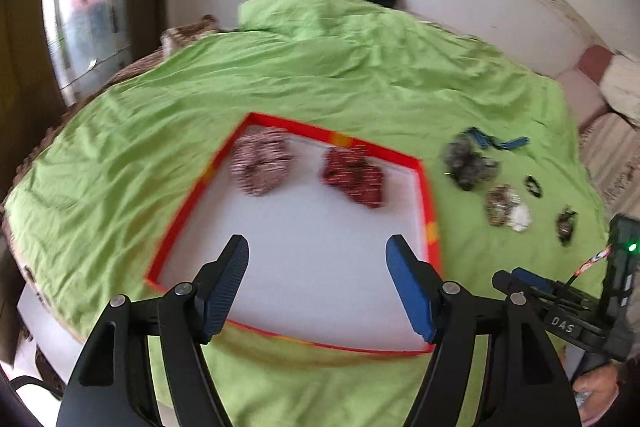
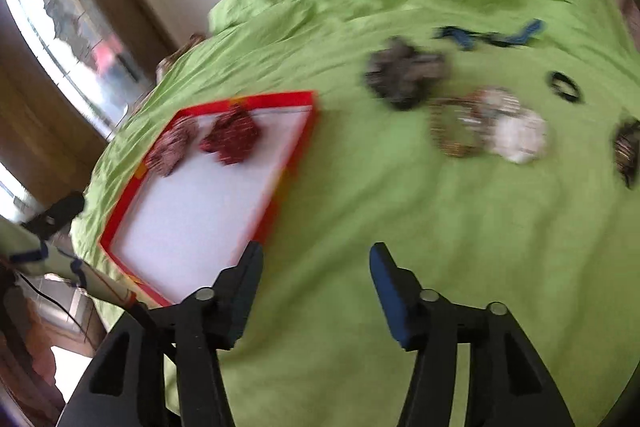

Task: Organize jewelry
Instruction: 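Move both tools back toward the remaining accessories on the sheet, then grasp the grey sheer scrunchie with the left tool while the right tool grasps the white red-dotted scrunchie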

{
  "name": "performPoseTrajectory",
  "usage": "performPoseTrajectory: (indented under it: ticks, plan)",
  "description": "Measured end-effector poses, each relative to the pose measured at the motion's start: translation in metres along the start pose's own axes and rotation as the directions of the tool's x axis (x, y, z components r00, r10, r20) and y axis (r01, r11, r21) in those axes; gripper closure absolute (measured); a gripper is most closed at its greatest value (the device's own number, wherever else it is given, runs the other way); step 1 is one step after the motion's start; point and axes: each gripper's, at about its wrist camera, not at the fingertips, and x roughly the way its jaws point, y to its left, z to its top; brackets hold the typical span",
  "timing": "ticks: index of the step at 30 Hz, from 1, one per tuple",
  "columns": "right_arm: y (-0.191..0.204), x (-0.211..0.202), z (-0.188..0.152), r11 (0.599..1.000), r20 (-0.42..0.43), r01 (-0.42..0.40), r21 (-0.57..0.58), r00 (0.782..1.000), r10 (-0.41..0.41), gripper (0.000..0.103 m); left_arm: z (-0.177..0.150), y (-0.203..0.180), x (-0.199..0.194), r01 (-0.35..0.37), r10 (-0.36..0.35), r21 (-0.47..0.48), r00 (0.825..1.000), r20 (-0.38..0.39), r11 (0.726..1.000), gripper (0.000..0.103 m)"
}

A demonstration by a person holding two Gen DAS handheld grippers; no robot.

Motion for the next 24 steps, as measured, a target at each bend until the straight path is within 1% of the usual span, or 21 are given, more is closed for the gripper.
performPoseTrajectory:
  ticks: [2,3,6,8,10,12,17,20,24]
  plan:
    - [-0.028,-0.013,-0.006,0.999,0.029,0.039,0.019,0.999,-0.039,0.039,0.004,-0.019,0.001,0.04,-0.04,0.018,0.999,-0.011,0.999,0.032]
    - [-0.045,-0.019,-0.008,0.997,0.044,0.073,0.031,0.996,-0.074,0.038,0.007,-0.031,0.005,0.063,-0.062,0.029,0.998,-0.021,0.998,0.032]
    - [-0.083,-0.032,-0.011,0.989,0.05,0.134,0.064,0.989,-0.137,0.039,0.017,-0.062,0.021,0.134,-0.132,0.03,0.989,-0.067,0.99,0.032]
    - [-0.105,-0.036,-0.007,0.986,0.054,0.138,0.089,0.988,-0.143,0.039,0.026,-0.085,0.039,0.182,-0.179,0.025,0.979,-0.1,0.983,0.032]
    - [-0.124,-0.039,0.0,0.984,0.071,0.139,0.107,0.986,-0.147,0.041,0.035,-0.106,0.058,0.205,-0.199,0.034,0.972,-0.124,0.978,0.032]
    - [-0.139,-0.036,0.013,0.985,0.09,0.127,0.116,0.986,-0.138,0.049,0.045,-0.127,0.08,0.211,-0.202,0.047,0.969,-0.142,0.976,0.032]
    - [-0.165,-0.018,0.038,0.987,0.119,0.085,0.138,0.988,-0.102,0.049,0.071,-0.167,0.138,0.229,-0.212,0.071,0.959,-0.187,0.971,0.032]
    - [-0.174,0.0,0.054,0.987,0.129,0.033,0.154,0.99,-0.054,0.049,0.081,-0.186,0.172,0.239,-0.216,0.087,0.952,-0.218,0.967,0.032]
    - [-0.179,0.02,0.062,0.985,0.131,-0.007,0.171,0.991,-0.016,0.049,0.082,-0.21,0.217,0.223,-0.177,0.156,0.949,-0.262,0.962,0.032]
